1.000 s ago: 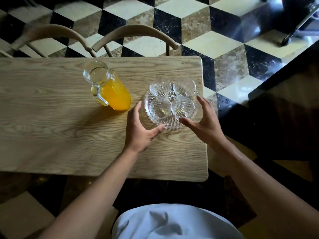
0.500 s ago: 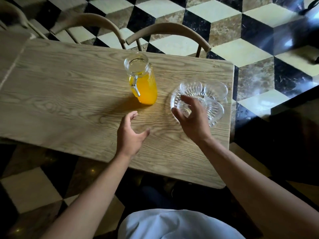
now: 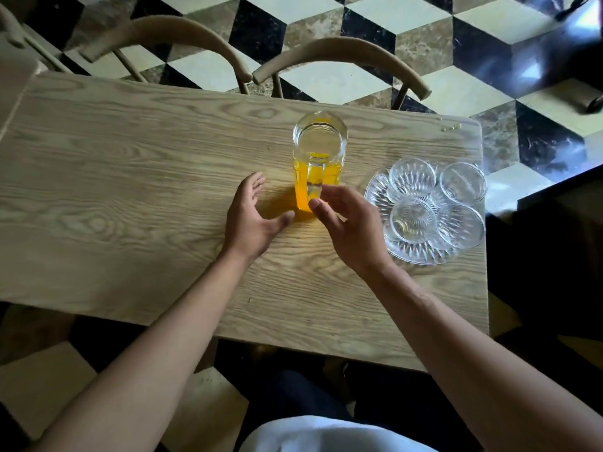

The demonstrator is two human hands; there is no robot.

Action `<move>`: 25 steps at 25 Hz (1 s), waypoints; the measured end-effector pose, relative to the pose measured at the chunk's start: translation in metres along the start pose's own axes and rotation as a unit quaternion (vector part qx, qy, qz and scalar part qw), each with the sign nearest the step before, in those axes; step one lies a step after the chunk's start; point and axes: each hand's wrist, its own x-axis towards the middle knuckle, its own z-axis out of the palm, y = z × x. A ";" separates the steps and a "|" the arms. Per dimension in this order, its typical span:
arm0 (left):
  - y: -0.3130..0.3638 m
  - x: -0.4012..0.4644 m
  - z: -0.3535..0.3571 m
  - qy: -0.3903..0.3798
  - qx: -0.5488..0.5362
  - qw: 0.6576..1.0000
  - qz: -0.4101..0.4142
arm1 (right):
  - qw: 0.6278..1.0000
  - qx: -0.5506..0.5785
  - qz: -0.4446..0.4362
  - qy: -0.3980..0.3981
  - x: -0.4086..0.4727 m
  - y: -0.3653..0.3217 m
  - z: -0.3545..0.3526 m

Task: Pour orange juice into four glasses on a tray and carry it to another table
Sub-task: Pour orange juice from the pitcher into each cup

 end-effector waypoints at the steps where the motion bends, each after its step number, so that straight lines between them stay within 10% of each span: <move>1: 0.001 0.010 -0.001 -0.016 0.005 1.000 0.008 | 1.000 0.008 0.004 0.003 0.002 0.002 0.004; 25: 0.007 0.113 0.024 -0.265 0.124 0.949 0.113 | 0.985 0.169 -0.019 0.020 0.011 0.003 0.026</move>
